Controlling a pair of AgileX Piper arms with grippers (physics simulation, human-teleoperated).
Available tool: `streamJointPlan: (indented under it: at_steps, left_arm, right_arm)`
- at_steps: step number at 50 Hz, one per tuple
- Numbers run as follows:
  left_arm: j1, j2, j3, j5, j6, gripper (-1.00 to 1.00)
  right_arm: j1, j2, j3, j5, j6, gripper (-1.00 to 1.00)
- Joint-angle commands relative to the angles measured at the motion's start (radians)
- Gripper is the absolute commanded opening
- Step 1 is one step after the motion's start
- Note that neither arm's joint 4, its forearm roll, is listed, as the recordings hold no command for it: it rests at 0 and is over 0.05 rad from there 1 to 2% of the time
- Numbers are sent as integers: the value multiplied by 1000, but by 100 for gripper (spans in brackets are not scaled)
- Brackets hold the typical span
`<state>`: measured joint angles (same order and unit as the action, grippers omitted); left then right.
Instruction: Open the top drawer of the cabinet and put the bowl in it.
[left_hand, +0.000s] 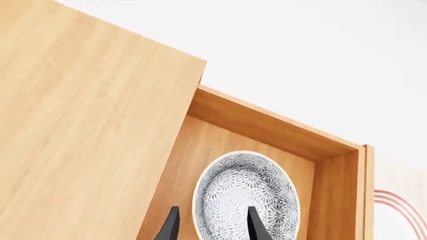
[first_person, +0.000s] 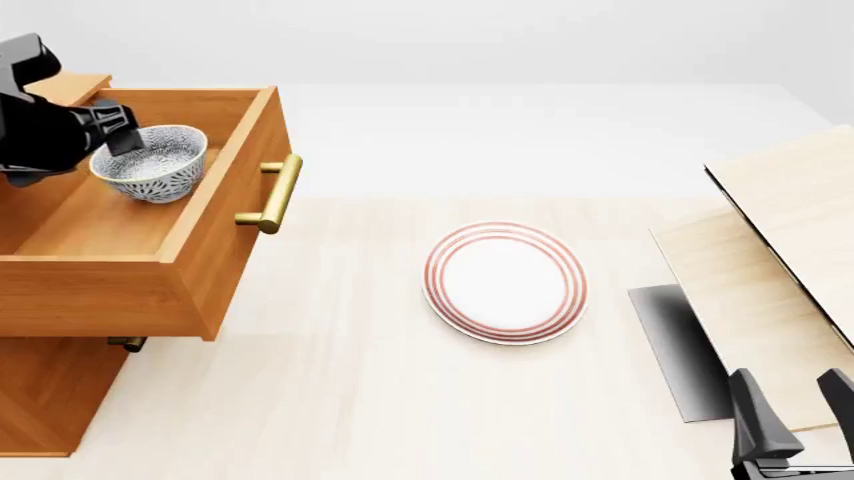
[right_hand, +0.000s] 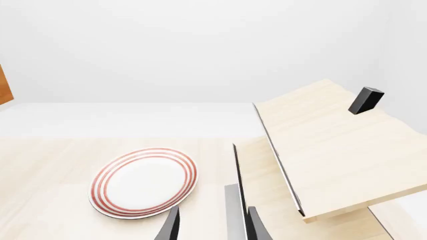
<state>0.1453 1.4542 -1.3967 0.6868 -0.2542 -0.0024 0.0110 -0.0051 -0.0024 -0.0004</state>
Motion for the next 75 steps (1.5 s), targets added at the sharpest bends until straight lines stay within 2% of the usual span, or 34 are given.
streamJointPlan:
  at_steps: [1, 44, 75]
  left_arm:
    - [0, -21, -7, 28, 17, 100]
    - [-11, -138, -44, 139, 46, 100]
    - [-19, -253, -104, 268, 87, 100]
  right_arm:
    - [0, -2, 1, 0, 0, 100]
    - [1, -2, 1, 0, 0, 100]
    - [0, -2, 1, 0, 0, 100]
